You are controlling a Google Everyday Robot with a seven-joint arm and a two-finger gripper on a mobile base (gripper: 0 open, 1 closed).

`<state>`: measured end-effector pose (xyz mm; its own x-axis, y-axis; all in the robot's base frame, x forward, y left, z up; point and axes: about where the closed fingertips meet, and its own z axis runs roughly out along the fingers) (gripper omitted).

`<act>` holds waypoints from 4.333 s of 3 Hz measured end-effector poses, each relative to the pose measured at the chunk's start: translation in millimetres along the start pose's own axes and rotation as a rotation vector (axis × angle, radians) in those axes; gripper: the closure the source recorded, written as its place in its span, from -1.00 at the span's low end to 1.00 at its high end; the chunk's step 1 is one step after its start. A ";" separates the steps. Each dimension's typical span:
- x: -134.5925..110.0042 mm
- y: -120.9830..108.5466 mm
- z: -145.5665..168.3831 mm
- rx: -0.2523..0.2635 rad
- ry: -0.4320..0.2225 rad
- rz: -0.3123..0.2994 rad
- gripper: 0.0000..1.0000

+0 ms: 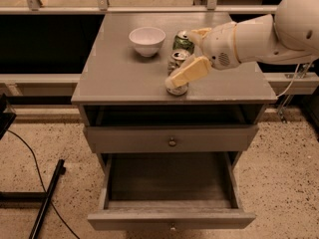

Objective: Place 7up can into middle drawer

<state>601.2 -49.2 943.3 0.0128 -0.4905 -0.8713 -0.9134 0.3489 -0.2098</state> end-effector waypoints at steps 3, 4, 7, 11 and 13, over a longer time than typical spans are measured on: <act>16.8 -6.0 26.1 -0.007 -0.047 0.022 -1.00; 21.9 -7.8 28.1 -0.020 -0.071 0.038 -0.96; -8.5 3.9 -1.6 -0.037 -0.277 -0.018 0.49; 78.4 128.6 65.6 -0.307 -0.300 -0.113 1.00; 103.3 135.1 71.8 -0.303 -0.310 -0.083 1.00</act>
Offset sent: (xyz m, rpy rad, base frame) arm 0.0212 0.0065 -0.0305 0.0793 0.0110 -0.0077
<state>508.3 4.5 793.1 0.1707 -0.2285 -0.9585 -0.9815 0.0458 -0.1857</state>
